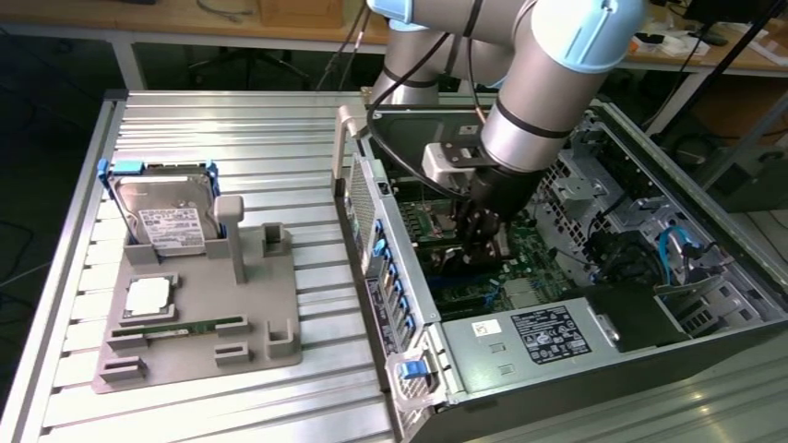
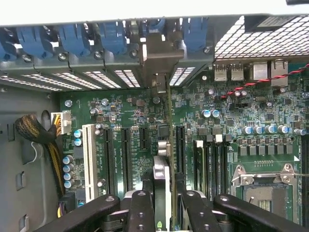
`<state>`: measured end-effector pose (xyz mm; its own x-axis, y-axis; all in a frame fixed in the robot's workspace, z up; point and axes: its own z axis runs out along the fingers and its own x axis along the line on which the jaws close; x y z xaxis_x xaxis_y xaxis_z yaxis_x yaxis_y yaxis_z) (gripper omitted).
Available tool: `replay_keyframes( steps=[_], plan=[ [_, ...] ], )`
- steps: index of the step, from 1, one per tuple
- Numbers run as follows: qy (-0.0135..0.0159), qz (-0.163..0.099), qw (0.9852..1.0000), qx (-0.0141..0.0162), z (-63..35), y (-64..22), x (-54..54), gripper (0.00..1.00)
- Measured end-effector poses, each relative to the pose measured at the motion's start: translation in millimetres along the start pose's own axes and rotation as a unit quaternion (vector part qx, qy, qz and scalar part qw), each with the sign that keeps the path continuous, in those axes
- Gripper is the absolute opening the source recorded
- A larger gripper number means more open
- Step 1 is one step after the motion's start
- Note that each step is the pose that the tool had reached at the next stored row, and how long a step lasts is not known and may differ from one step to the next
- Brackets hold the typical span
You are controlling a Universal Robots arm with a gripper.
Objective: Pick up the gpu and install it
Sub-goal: 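Insert the gpu into the slot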
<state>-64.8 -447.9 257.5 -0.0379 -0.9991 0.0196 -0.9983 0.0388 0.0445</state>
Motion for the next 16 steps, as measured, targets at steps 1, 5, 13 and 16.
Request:
replay_keyframes(
  steps=[1, 5, 13, 16],
  plan=[
    [0.0000, 0.000, 1.0000, 0.0002, 1.0, 0.0, -0.1, 0.27],
    [0.0001, 0.000, 1.0000, 0.0009, 6.3, -0.3, -1.1, 0.27],
    [0.0001, 0.000, 1.0000, 0.0013, 11.7, -0.5, -1.5, 0.27],
    [-0.0013, 0.000, 1.0000, 0.0019, 7.7, -0.4, -1.7, 0.27]
  ],
)
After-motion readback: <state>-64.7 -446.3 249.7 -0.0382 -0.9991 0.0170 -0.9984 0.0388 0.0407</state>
